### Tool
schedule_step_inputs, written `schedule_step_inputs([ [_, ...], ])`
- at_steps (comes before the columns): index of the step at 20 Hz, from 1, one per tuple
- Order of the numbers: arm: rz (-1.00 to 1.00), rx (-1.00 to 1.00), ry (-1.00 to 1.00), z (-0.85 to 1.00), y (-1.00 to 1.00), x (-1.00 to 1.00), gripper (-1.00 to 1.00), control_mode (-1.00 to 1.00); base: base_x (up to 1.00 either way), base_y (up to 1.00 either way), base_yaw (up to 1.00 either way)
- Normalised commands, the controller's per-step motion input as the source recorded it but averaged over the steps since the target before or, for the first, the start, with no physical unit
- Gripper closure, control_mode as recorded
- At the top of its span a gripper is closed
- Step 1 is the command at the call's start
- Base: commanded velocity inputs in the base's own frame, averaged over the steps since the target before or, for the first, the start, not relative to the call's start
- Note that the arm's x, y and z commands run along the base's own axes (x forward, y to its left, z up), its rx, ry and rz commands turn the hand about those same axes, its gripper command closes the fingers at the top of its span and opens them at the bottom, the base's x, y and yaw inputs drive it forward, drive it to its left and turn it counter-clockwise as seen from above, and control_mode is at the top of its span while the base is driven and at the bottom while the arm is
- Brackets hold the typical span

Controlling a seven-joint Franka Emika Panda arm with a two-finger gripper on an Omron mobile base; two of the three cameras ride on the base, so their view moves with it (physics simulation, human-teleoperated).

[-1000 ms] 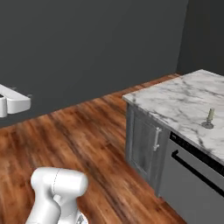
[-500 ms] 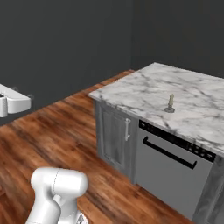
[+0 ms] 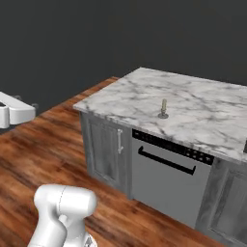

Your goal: Pick the candle and candle from the dining table and place them in the open cabinet. Close the cabinet after placing the objects.

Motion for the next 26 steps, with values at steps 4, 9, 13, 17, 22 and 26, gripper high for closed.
schedule_step_inputs([
  [4, 0.00, 0.00, 0.00, 0.00, 0.00, 0.00, -1.00, 1.00, 0.52, 0.28, -0.25],
  [9, 0.00, 0.00, 0.00, 0.00, 0.00, 0.00, -1.00, 1.00, 0.65, 0.37, -0.21],
  [13, 0.00, 0.00, 0.00, 0.00, 0.00, 0.00, -1.00, 1.00, 0.70, 0.30, -0.20],
  [17, 0.00, 0.00, 0.00, 0.00, 0.00, 0.00, -1.00, 1.00, 0.80, 0.05, -0.19],
  [22, 0.00, 0.00, 0.00, 0.00, 0.00, 0.00, -1.00, 1.00, 0.75, 0.03, -0.18],
  [26, 0.00, 0.00, 0.00, 0.00, 0.00, 0.00, -1.00, 1.00, 0.61, 0.08, -0.18],
])
